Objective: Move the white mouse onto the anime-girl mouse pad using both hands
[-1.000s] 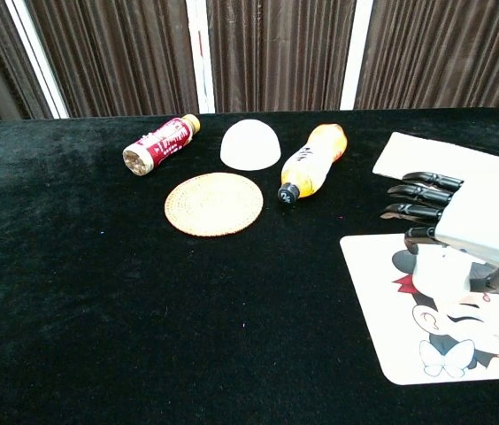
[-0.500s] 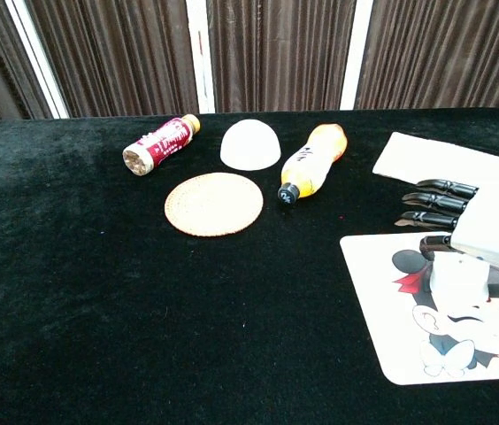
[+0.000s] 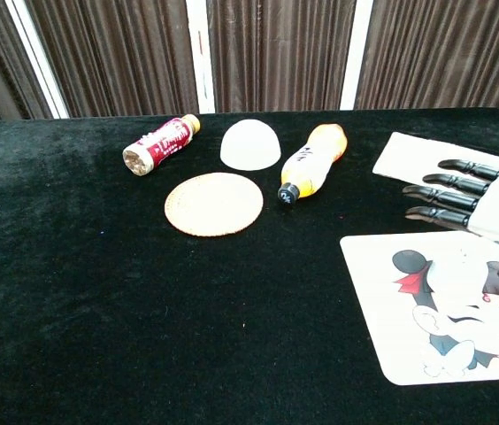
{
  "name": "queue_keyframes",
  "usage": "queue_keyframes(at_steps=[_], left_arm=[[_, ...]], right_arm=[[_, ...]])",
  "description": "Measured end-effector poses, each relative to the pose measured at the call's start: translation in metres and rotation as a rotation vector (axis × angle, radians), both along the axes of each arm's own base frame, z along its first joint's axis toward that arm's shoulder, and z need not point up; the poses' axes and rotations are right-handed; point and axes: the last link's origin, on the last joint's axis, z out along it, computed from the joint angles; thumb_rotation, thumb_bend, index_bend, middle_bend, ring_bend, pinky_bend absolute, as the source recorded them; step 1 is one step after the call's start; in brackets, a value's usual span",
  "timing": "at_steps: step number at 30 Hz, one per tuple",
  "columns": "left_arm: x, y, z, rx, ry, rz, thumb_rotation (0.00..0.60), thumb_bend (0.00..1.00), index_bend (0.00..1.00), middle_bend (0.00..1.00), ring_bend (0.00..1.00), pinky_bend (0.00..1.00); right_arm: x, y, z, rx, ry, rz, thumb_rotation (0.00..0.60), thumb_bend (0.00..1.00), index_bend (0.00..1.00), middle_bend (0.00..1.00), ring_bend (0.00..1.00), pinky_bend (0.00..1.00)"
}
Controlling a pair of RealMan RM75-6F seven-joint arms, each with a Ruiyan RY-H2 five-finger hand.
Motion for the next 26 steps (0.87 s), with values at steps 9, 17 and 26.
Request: queue_keyframes(at_steps=[9,17,26], left_arm=[[0.0,-0.001,0.0,0.033,0.016,-0.003,0.6,0.12,0.0,0.0,0.0,0.0],[0.001,-0.001,-0.004,0.069,0.043,-0.017,0.6,0.12,0.0,0.0,0.0,0.0],[0.003,-0.002,-0.011,0.1,0.081,-0.027,0.6,0.12,0.0,0.0,0.0,0.0]], right_arm=[[-0.012,0.014,0.034,-0.184,-0.166,-0.101,0.6,0.0,0.08,0.0,0.0,0.0],[-0.032,0.04,0.057,-0.229,-0.491,-0.283,0.6,0.0,0.08,0.0,0.0,0.0],[-0.063,0.1,0.079,-0.241,-0.757,-0.507,0.6,0.0,0.04,0.0,0.0,0.0]])
